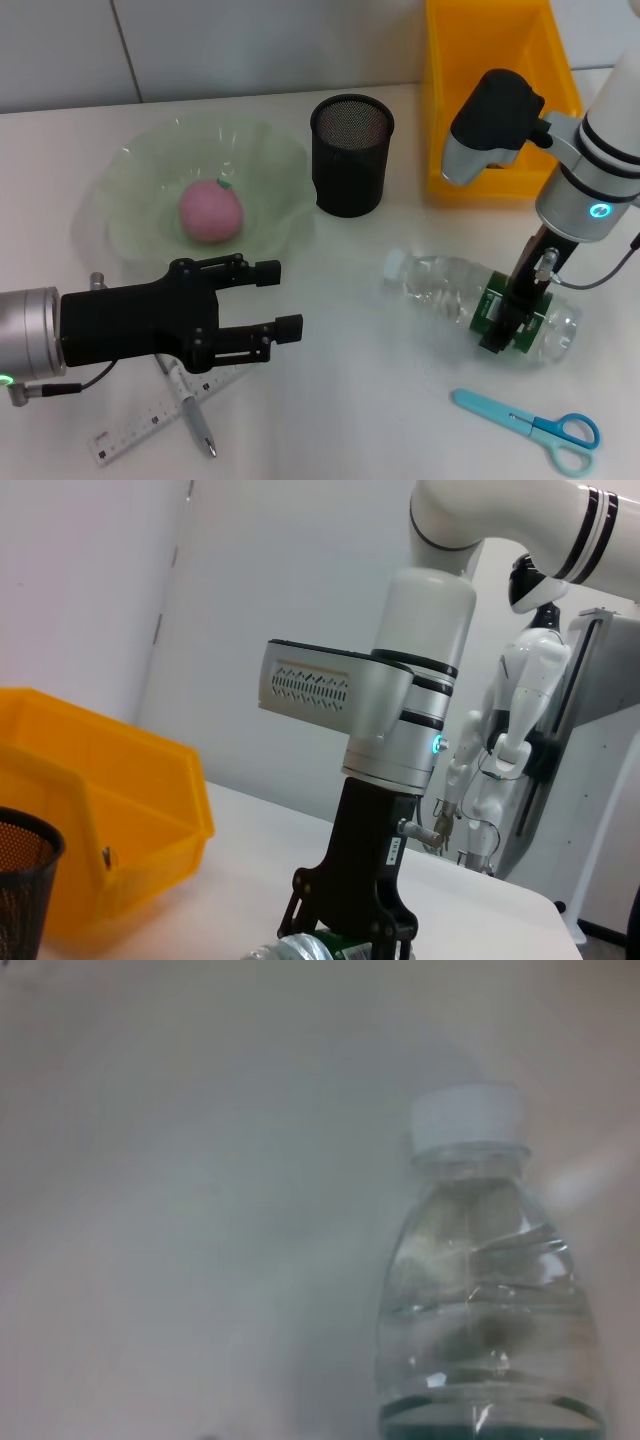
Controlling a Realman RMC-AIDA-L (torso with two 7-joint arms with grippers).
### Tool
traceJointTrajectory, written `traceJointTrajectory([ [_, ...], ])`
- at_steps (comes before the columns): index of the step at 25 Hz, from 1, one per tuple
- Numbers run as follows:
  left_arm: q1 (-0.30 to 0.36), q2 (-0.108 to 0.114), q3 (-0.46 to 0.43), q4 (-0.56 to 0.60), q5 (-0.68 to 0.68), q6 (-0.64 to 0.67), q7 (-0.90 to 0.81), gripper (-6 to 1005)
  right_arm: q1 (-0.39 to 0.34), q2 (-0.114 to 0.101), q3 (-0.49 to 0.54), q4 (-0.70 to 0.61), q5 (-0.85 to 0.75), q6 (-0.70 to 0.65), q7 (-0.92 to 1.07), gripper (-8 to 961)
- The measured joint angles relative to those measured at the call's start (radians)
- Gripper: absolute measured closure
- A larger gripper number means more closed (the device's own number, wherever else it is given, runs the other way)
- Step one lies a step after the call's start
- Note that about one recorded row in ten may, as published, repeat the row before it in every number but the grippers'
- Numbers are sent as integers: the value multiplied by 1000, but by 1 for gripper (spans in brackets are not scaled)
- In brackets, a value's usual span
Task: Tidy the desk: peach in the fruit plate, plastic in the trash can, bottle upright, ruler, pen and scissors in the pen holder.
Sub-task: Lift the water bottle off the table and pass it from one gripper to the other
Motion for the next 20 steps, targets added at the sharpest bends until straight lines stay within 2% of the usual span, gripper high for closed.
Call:
traceJointTrajectory([
  [12,0,-1,-21,0,-3,4,-3,260,-14,-6,51,-105,74,-67,-5,180],
  [20,0,-4,-42,0,-5,5,-3,260,-50,-9,84,-201,133,-103,-15,180],
])
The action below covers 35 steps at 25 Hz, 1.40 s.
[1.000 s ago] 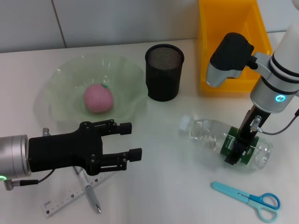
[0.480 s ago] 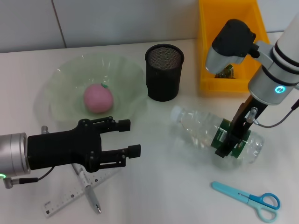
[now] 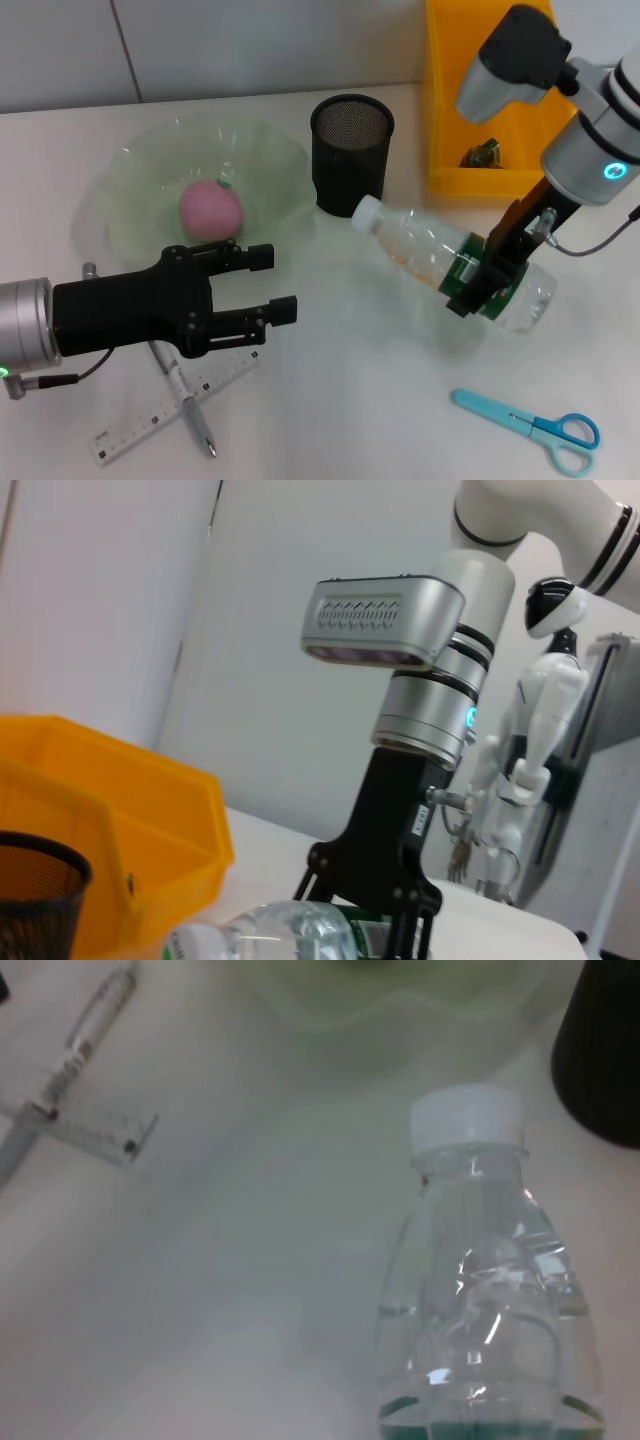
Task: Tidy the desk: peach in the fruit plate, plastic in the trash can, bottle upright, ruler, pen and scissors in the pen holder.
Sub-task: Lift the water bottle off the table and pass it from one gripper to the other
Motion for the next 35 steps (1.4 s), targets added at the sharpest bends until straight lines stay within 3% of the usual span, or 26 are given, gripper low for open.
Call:
traceJointTrajectory([
  [8,5,-2,-68,-5,-1,5,1,261,-44,-6,88,-65,98,-19,-56,180],
  [20,10,-6,-194,-13,-7,62,-25,261,-158,-23,181,-147,377,-44,-197,180],
  [27,17,-3,-216,-13,-59,85,-54,261,-236,-28,257,-163,564,-55,-314,180],
  [35,17,-2,-231,-13,-91,99,-73,261,-278,-25,263,-151,698,-82,-428,180],
])
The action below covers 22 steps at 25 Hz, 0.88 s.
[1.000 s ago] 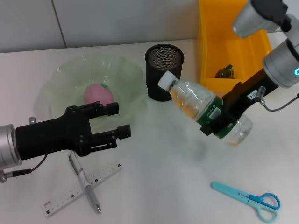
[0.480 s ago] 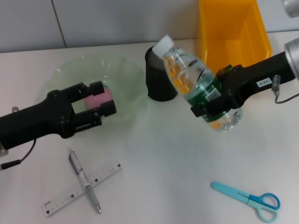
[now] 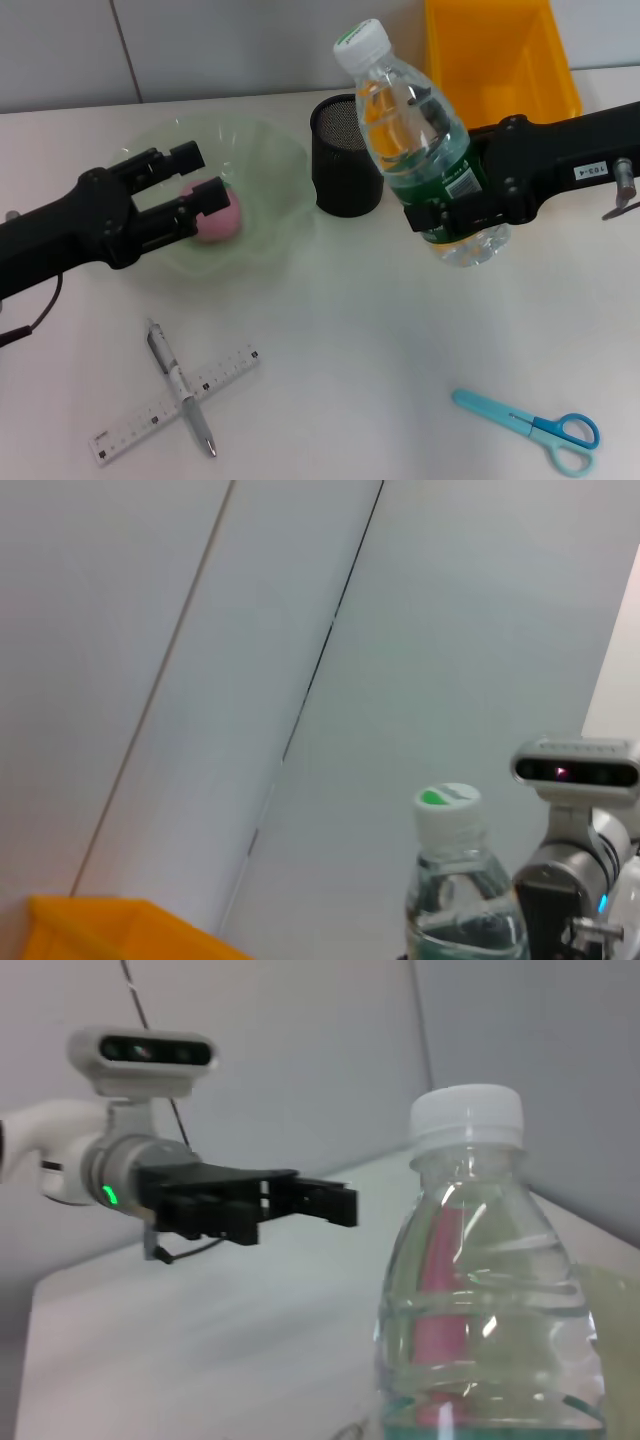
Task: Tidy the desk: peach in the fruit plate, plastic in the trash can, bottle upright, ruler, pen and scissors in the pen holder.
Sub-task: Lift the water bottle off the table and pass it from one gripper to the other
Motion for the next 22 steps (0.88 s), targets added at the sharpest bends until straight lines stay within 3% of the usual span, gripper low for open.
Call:
traceJointTrajectory([
  [13,-6,0,-5,-1,-68,45,-41,261,11,17,5,125,111,-8,-152,180],
  [22,-41,-4,-4,-75,-119,70,-65,261,26,27,-1,232,163,-8,-252,179],
])
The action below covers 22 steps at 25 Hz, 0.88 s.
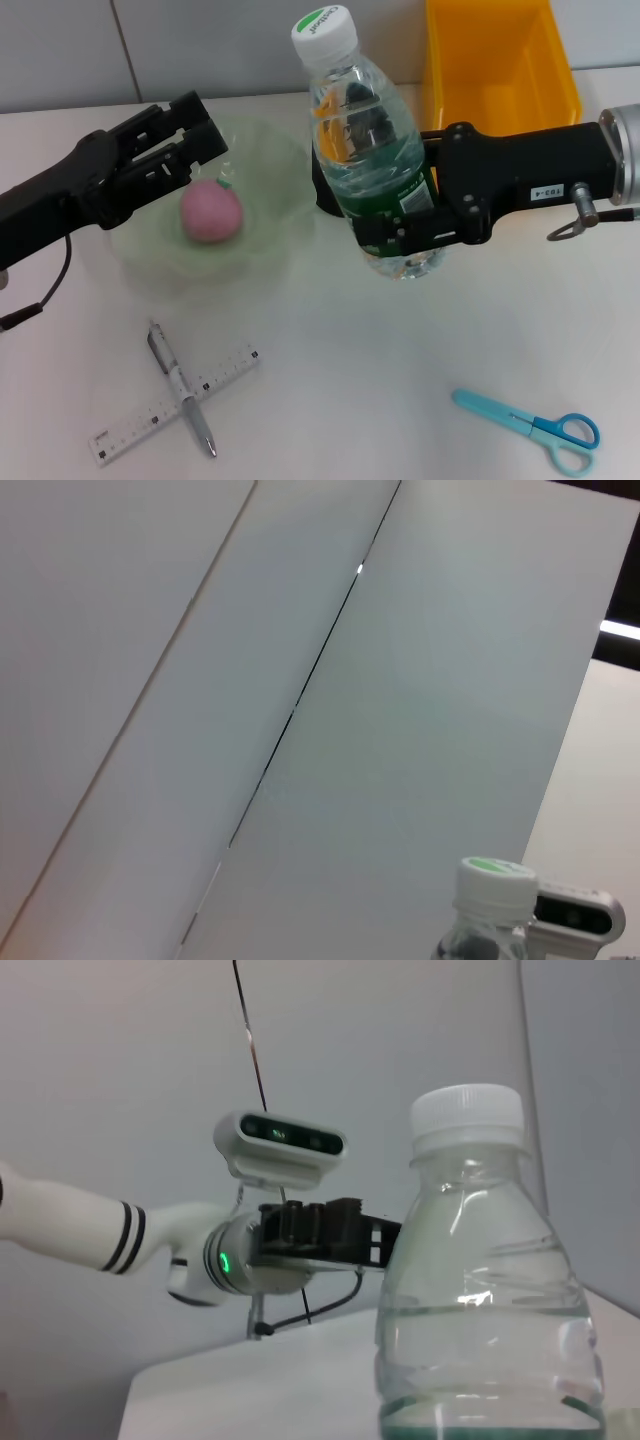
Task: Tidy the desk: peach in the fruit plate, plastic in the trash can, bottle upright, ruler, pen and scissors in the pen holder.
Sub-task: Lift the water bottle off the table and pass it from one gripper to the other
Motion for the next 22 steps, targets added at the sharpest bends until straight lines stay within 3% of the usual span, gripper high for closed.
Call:
traceJointTrajectory([
  [22,-59,-10,19,-90,-32,38,112,262,43,2,-37,116,-2,11,-46,179],
])
